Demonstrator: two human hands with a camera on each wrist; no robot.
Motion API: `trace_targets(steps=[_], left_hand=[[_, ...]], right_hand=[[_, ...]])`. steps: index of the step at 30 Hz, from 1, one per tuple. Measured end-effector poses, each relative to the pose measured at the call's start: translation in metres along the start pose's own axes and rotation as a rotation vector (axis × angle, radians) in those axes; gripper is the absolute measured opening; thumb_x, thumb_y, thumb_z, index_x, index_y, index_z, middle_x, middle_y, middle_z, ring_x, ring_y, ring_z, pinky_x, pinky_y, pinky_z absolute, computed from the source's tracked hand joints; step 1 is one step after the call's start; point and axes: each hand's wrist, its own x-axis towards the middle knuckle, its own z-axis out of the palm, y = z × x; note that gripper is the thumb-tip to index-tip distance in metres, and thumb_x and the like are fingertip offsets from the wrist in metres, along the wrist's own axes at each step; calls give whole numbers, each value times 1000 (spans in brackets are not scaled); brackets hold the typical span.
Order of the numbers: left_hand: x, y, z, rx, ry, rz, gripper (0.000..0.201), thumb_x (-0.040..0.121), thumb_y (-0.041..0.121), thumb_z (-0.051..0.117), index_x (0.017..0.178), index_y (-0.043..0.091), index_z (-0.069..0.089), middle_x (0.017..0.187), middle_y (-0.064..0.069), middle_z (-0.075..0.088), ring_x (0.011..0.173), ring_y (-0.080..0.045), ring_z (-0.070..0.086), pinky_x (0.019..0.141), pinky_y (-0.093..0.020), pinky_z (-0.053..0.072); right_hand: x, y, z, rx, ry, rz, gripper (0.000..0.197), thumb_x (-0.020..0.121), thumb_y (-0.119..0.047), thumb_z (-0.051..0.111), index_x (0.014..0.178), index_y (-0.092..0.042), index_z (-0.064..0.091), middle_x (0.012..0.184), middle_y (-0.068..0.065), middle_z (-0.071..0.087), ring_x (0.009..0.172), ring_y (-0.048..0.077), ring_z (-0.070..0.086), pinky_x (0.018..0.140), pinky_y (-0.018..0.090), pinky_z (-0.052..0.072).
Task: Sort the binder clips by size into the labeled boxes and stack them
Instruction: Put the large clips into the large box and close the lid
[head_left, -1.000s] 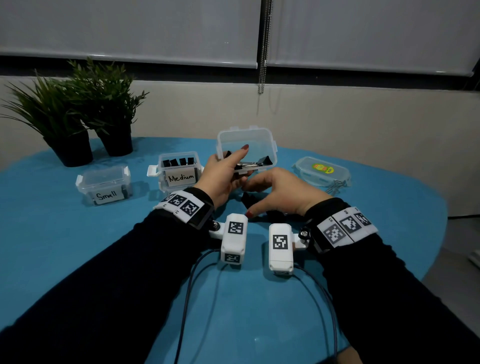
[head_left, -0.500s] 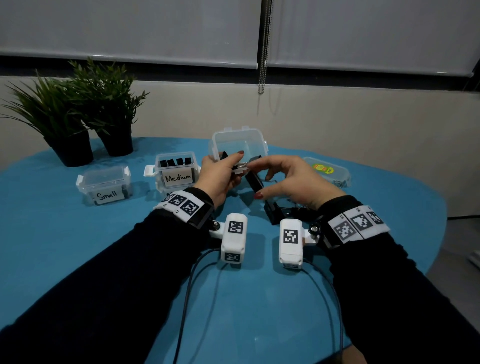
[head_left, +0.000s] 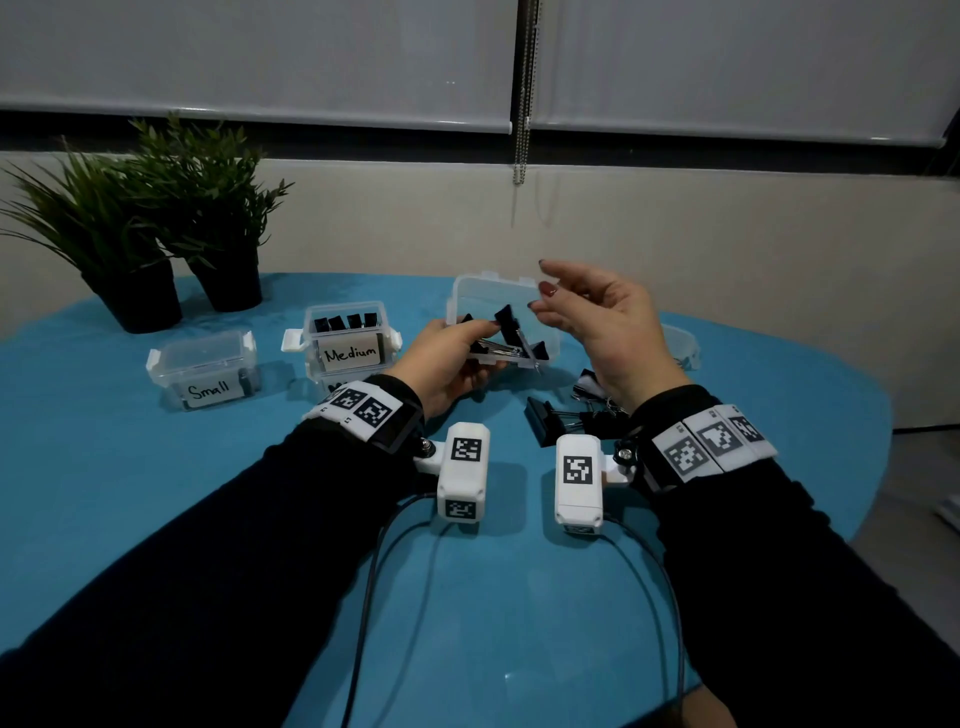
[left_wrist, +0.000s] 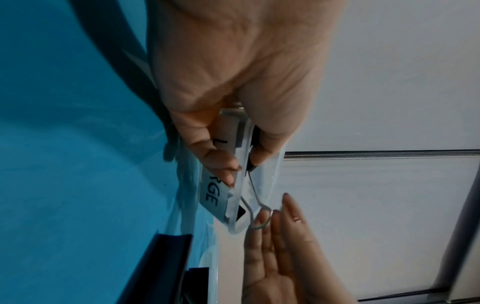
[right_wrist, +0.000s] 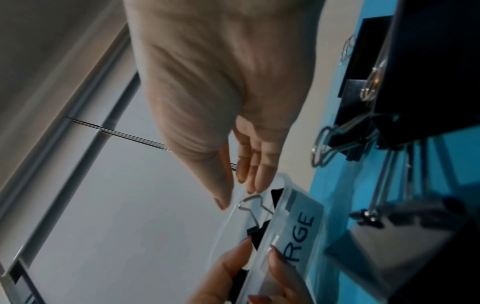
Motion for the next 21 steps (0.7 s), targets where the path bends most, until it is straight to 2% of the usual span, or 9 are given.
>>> trace_targets(steps=[4, 7, 9, 12, 14, 16, 19, 21], left_hand=[[-2, 2, 0, -17, -20, -43, 33, 96, 15, 63, 123, -2, 57, 92, -17, 70, 60, -17, 67, 43, -19, 48], [-4, 2, -1, -10, -24, -54, 26, 97, 15, 62, 116, -1, 60, 81, -13, 71, 60, -17, 66, 43, -18, 48], [-3, 2, 0, -17, -14, -49, 30, 96, 14, 63, 120, -4, 59, 81, -14, 71, 59, -16, 67, 42, -18, 48], [-4, 2, 2, -16, 3, -31, 42, 95, 15, 64, 130, -5, 53, 92, -16, 69, 58, -17, 68, 40, -19, 47], [-5, 2, 3, -4, 5, -26, 43, 95, 15, 65, 131, -5, 52, 94, -17, 70, 59, -17, 68, 40, -19, 47], [-6, 2, 2, 9, -3, -23, 42, 95, 15, 64, 130, -5, 53, 91, -16, 71, 59, -17, 68, 40, -19, 46], [-8, 3, 3, 51, -42, -17, 40, 95, 15, 65, 128, -3, 54, 89, -15, 69, 58, -17, 67, 39, -20, 45], [-11, 3, 5, 80, -102, -25, 25, 95, 14, 64, 117, 2, 59, 84, -11, 70, 60, -17, 67, 40, -19, 44]], right_hand=[[0, 6, -2, -235, 10, 93, 30, 80, -8, 83, 109, -7, 74, 99, 13, 66, 85, 20, 65, 86, 33, 59], [0, 9, -5, -504, 48, 91, 28, 72, -26, 90, 94, -14, 77, 92, 5, 71, 73, 10, 61, 70, 26, 52], [-1, 12, -4, -547, 3, 84, 29, 69, -34, 91, 89, -17, 78, 83, 4, 73, 66, 8, 58, 63, 25, 48], [-3, 15, 2, -554, -115, 91, 31, 68, -22, 92, 95, -17, 79, 81, 9, 74, 59, 7, 56, 58, 23, 46], [-1, 15, 3, -611, -129, 79, 23, 73, -13, 87, 95, -14, 80, 77, 4, 74, 59, 5, 59, 62, 22, 48], [2, 16, 2, -645, -82, 54, 14, 80, -10, 79, 93, -14, 80, 72, -3, 73, 62, 4, 64, 66, 26, 54], [4, 17, 2, -582, 15, 18, 13, 82, -10, 77, 94, -16, 78, 77, 4, 75, 74, 21, 74, 75, 38, 63], [5, 16, 2, -513, 65, -5, 15, 83, -7, 78, 94, -16, 75, 77, 7, 72, 70, 21, 73, 67, 36, 62]])
